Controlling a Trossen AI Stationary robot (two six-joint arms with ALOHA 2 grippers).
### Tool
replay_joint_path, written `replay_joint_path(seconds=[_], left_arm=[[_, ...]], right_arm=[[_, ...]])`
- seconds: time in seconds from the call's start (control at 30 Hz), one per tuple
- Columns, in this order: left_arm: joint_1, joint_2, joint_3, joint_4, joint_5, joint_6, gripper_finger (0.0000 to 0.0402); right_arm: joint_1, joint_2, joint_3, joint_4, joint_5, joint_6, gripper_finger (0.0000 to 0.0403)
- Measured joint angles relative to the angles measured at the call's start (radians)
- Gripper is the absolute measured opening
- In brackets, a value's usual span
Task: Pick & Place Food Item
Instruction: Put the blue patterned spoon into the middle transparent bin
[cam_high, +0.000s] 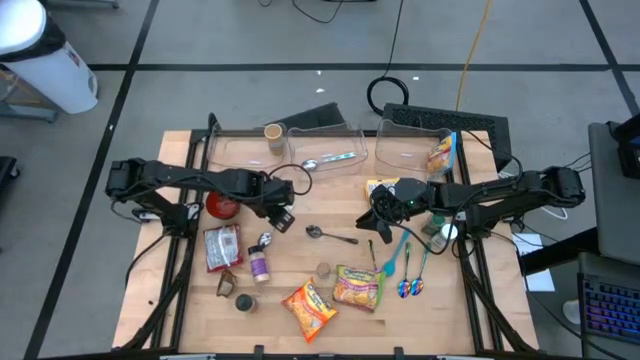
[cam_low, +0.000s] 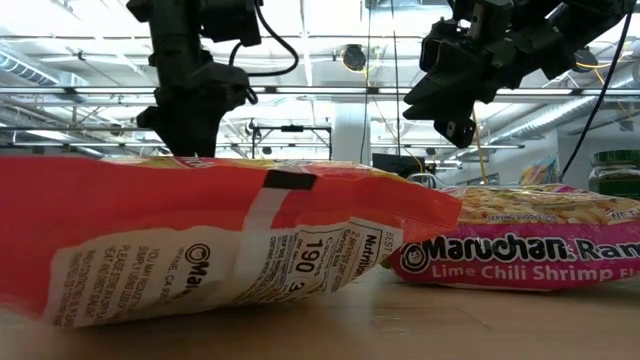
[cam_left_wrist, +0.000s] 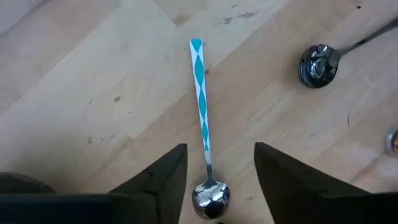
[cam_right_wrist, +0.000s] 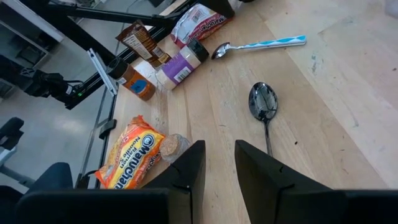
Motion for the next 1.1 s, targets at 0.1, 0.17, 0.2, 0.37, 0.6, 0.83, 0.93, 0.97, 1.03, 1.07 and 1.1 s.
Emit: replay_joint_path(seconds=[0.1,0.17,0.2,0.37,0.6,0.83,0.93,0.97,1.03,1.07,1.1], left_arm=[[-0.006,0.000,0.000,0.000,0.001,0.023,0.0218],[-0.010,0.000,0.000,0.000,0.001,0.033,0.0225],[-0.012,0.006,0.000,0.000,0.001,0.035,0.0226],[-0.014,0.057,-0.001,-0.003,0.009,0.037,0.0227],[-0.014,0.156,-0.001,-0.003,0.049,0.042,0.0228],[-0.016,0.207,-0.001,-0.003,0.065,0.045,0.0228],[-0.016,0.206,-0.001,0.000,0.063,0.054,0.0228],[-0.016,0.206,-0.001,-0.001,0.063,0.059,0.0228],[-0.016,0.206,-0.001,-0.001,0.063,0.066,0.0228],[-0.016,0.206,-0.001,-0.001,0.063,0.066,0.0228],[-0.016,0.214,-0.001,0.001,0.063,0.066,0.0228]], right_arm=[[0.000,0.000,0.000,0.000,0.001,-0.008,0.0077],[0.000,0.000,0.000,0.000,0.001,-0.010,0.0077],[0.000,0.000,0.000,0.000,0.002,-0.012,0.0077],[0.000,0.000,0.000,0.000,0.002,-0.027,0.0077],[0.000,0.000,0.000,0.000,0.002,-0.029,0.0077],[0.000,0.000,0.000,-0.001,-0.001,-0.026,0.0077],[0.000,0.000,0.000,-0.002,-0.001,-0.026,0.0077],[0.000,0.000,0.000,-0.004,-0.001,-0.026,0.0077],[0.000,0.000,0.000,-0.005,-0.001,-0.026,0.0077],[0.000,0.000,0.000,-0.005,-0.001,-0.026,0.0077],[0.000,0.000,0.000,-0.005,-0.001,-0.027,0.0077]])
